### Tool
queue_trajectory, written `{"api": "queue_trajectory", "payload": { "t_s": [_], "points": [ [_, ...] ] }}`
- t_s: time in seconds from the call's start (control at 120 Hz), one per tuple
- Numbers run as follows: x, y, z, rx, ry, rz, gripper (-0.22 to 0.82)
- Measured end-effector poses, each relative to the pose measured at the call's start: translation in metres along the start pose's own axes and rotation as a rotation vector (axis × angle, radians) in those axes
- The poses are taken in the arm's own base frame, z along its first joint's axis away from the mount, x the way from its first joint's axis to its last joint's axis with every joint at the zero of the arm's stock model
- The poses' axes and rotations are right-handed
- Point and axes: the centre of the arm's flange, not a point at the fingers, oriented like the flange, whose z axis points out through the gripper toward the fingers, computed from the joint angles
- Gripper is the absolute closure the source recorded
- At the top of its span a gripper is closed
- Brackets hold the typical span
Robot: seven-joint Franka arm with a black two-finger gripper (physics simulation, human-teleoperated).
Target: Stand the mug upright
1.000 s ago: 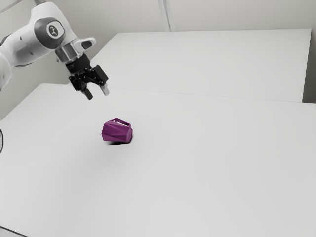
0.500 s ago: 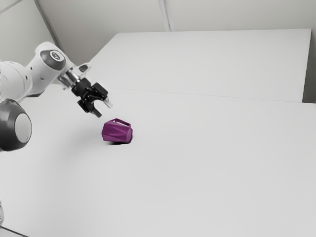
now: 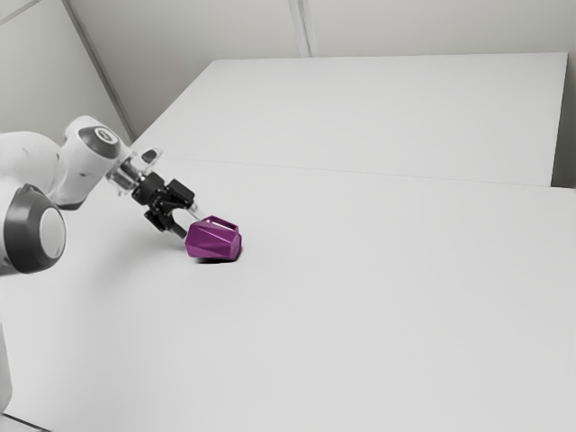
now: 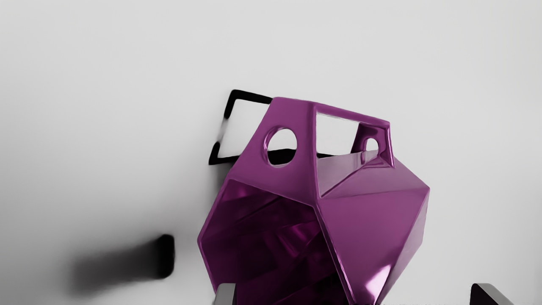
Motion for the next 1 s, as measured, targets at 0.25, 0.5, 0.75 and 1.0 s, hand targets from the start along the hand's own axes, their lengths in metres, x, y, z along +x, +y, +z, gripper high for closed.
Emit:
{"api": "queue_trajectory", "payload": {
  "t_s": [0.25, 0.5, 0.75, 1.0],
  "points": [
    [-0.008, 0.008, 0.022, -0.075, 0.001, 0.015, 0.00],
    [-0.013, 0.006, 0.032, -0.112, 0.010, 0.014, 0.22],
    [-0.007, 0.028, 0.037, -0.127, 0.009, 0.061, 0.44],
    [0.001, 0.046, 0.042, -0.129, 0.009, 0.096, 0.67]
  ]
}}
